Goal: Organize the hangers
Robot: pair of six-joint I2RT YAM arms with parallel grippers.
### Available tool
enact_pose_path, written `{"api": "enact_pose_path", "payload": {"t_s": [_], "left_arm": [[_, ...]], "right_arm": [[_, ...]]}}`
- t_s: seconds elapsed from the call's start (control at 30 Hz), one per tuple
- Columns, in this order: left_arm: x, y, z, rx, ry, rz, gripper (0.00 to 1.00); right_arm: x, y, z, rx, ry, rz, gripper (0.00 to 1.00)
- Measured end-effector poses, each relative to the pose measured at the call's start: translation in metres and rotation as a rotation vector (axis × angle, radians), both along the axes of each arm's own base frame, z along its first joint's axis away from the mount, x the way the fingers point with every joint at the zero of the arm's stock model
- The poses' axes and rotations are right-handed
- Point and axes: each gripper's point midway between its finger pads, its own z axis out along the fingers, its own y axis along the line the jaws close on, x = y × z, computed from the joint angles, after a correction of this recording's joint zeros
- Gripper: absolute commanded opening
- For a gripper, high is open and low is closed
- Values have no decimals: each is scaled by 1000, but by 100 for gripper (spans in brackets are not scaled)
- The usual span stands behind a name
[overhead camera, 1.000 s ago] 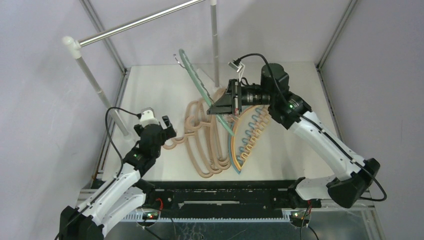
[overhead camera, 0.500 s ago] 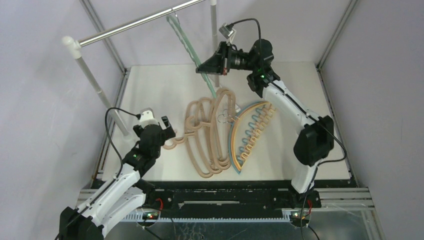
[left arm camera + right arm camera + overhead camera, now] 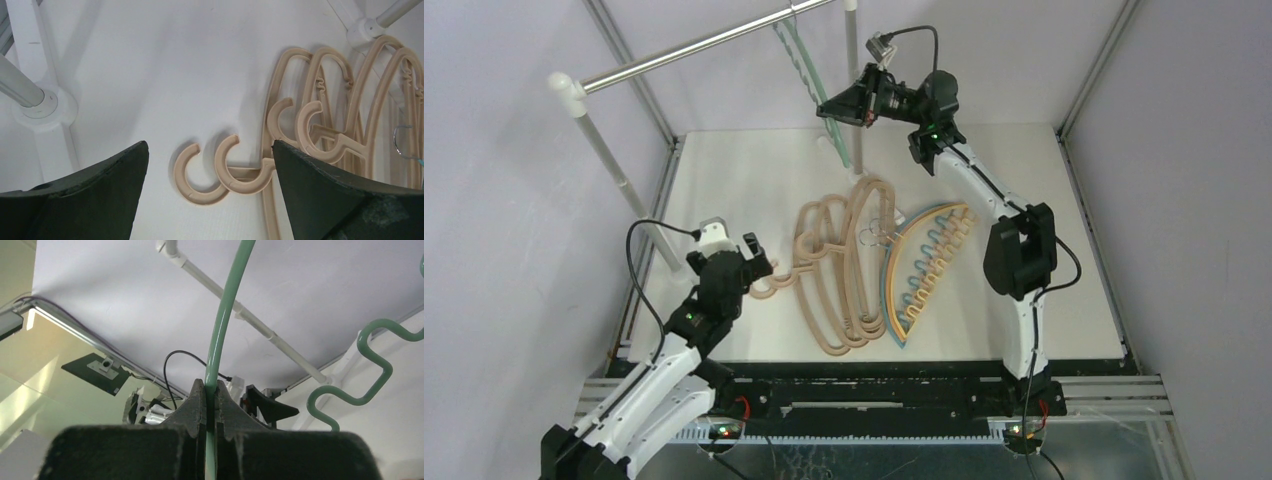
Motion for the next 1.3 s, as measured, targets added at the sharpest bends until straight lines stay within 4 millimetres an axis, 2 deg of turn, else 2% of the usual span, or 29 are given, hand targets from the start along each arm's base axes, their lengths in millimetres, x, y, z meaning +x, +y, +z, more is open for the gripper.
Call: {"api": "enact_pose_path", "payload": {"t_s": [0.17,0.33,0.5,0.53,0.57,0.6,0.63,0.87,0.97,1.1,1.2,1.3], "left_arm": [[-1,1,2,-5,-7,1,99],[-2,1,2,-13,-9,3,99],[-3,1,2,-14,-9,3,99],[-3,1,2,-14,-9,3,99],[-3,1,2,-13,-8,4,99],[-2,1,1,-13,-7,3,99],[-2,1,1,-12,-5,4,99],[-2,0,-3,-11,10,6,99],[-2,0,-4,-11,10,6,99],[-1,0,-7,-5,25,5,100],[-1,-1,-9,-4,28,4,100],[0,-2,-10,-6,24,3,100]], "right_arm": [[20,-4,-16,-2,34,-27,0],[27,-12,-24,7,23,-60,0],[32,-32,-30,28,-4,-126,1],[32,-37,-29,30,-7,-137,6],[33,-42,-29,32,-7,-148,16],[35,-46,-30,33,-9,-158,34],[36,-50,-31,34,-9,-167,46],[39,-60,-59,-10,58,-157,98],[33,-63,-69,-34,75,-158,100],[16,-75,-75,-76,70,-204,100],[-1,-95,-73,-113,27,-285,100],[-8,-118,-64,-154,-30,-386,100]]}}
